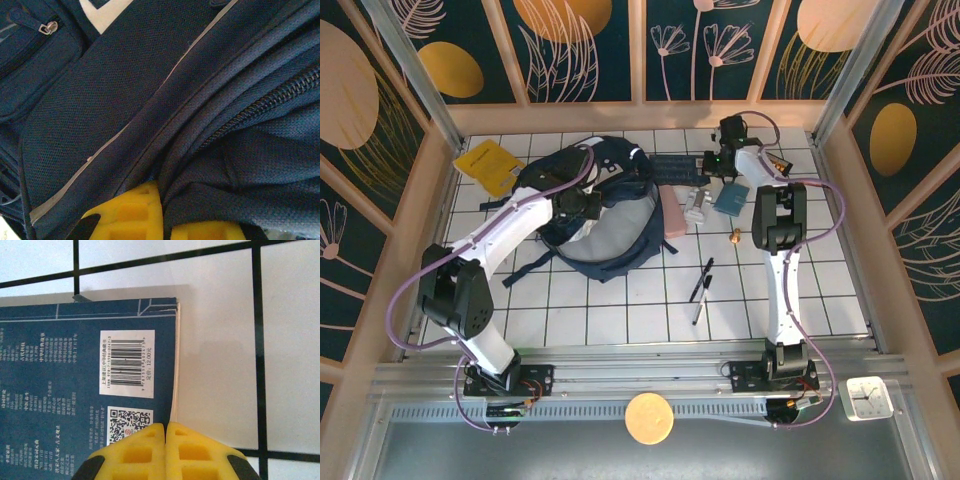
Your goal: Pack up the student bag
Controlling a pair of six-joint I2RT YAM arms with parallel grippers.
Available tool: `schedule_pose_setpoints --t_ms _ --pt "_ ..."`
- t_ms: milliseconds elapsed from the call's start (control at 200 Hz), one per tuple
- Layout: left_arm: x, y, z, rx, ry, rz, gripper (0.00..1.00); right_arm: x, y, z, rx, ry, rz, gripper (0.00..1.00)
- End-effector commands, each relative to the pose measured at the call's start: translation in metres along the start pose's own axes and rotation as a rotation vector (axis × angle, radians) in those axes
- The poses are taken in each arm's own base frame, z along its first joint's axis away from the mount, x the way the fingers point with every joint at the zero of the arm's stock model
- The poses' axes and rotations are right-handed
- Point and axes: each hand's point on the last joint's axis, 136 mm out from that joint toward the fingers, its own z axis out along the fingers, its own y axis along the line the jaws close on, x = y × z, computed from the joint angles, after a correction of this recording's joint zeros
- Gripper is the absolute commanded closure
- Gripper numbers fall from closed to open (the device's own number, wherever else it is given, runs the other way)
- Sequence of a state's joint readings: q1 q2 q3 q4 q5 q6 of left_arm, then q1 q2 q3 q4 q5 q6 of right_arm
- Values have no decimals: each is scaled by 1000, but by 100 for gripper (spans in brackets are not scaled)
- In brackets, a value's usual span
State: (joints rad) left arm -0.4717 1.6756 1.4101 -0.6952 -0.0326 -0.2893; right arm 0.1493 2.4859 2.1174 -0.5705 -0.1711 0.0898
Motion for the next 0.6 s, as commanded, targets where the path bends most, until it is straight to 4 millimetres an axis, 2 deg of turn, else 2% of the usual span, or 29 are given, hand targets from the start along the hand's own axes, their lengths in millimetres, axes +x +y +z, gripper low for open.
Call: schedule_pose_setpoints --t_ms 0,130,230,405,595 --pt "1 12 -5 -31 -15 -14 100 5 14 -19 -91 -21 63 100" --pt "-4 14 -8 -36 -29 -17 100 -14 35 -57 -321 -121 163 100" --pt "-10 16 -12 -42 -44 -19 100 -15 51 -80 -428 -146 178 100" --pt "-13 26 -19 -75 -57 -23 100 -6 66 -110 -545 -163 228 100" --pt "-14 43 -31 -103 -76 -57 100 1 69 -138 -577 -194 278 100"
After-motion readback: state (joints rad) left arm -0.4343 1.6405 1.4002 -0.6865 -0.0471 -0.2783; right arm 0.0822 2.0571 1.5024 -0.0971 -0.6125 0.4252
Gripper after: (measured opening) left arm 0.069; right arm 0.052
